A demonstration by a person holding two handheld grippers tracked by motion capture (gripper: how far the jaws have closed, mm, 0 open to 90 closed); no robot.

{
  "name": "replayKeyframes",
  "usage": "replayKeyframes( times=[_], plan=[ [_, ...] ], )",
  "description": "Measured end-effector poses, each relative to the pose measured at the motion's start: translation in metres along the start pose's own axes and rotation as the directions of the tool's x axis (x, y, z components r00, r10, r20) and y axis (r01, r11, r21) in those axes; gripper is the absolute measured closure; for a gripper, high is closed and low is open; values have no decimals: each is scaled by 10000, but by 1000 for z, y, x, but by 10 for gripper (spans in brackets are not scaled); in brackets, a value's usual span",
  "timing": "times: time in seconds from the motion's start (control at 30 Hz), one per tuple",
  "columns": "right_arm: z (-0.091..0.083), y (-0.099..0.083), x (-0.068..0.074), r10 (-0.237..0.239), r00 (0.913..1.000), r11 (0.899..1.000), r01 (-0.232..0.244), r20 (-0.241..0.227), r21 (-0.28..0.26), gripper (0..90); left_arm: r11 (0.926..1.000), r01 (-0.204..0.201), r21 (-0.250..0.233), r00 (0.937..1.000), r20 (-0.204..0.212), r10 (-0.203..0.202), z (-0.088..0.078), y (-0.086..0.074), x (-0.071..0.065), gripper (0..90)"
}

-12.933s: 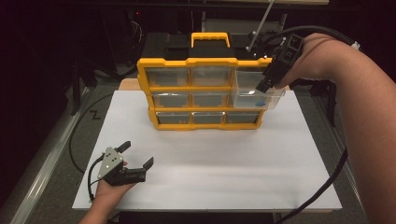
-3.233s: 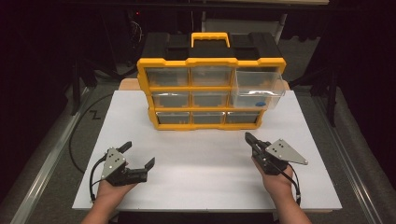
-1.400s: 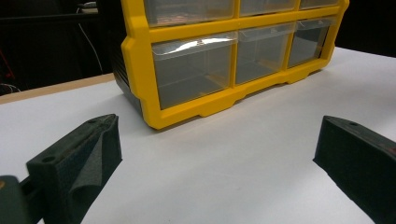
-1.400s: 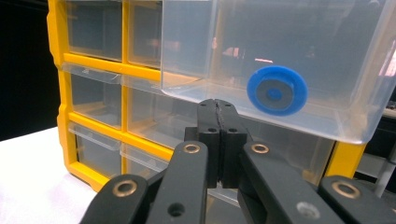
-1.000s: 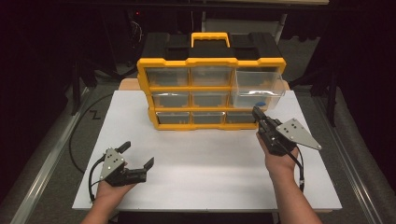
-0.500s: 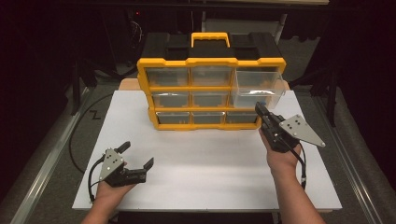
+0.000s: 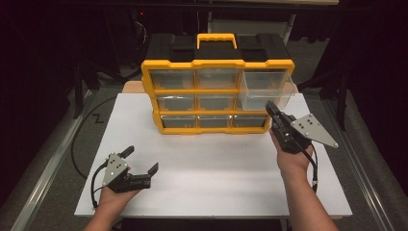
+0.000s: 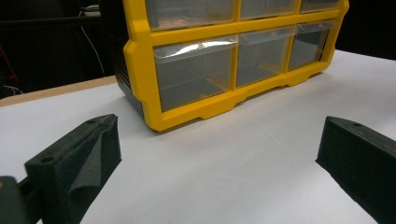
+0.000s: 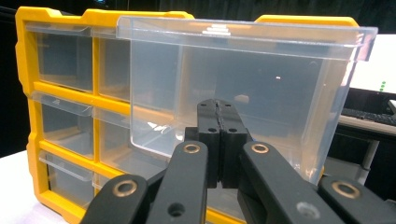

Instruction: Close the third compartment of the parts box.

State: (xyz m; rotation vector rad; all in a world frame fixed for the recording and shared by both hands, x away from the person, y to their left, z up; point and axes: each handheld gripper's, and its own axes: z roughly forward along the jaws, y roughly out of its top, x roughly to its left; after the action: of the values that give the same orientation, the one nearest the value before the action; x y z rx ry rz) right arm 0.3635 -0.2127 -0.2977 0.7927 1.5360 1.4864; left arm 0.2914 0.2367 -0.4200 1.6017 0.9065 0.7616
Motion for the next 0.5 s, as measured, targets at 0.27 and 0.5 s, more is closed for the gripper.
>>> replayKeyframes(
  times=[0.27, 0.5],
  plan=[
    [4, 2, -1, -17, 10000, 10000, 17, 71, 2, 900, 10000, -30, -38, 10000, 35, 30, -1, 0, 0, 4],
    [8, 3, -1, -89, 9999, 9999, 87, 108, 98, 900, 10000, -42, -14, 9999, 138, 42, -1, 0, 0, 3]
  ],
)
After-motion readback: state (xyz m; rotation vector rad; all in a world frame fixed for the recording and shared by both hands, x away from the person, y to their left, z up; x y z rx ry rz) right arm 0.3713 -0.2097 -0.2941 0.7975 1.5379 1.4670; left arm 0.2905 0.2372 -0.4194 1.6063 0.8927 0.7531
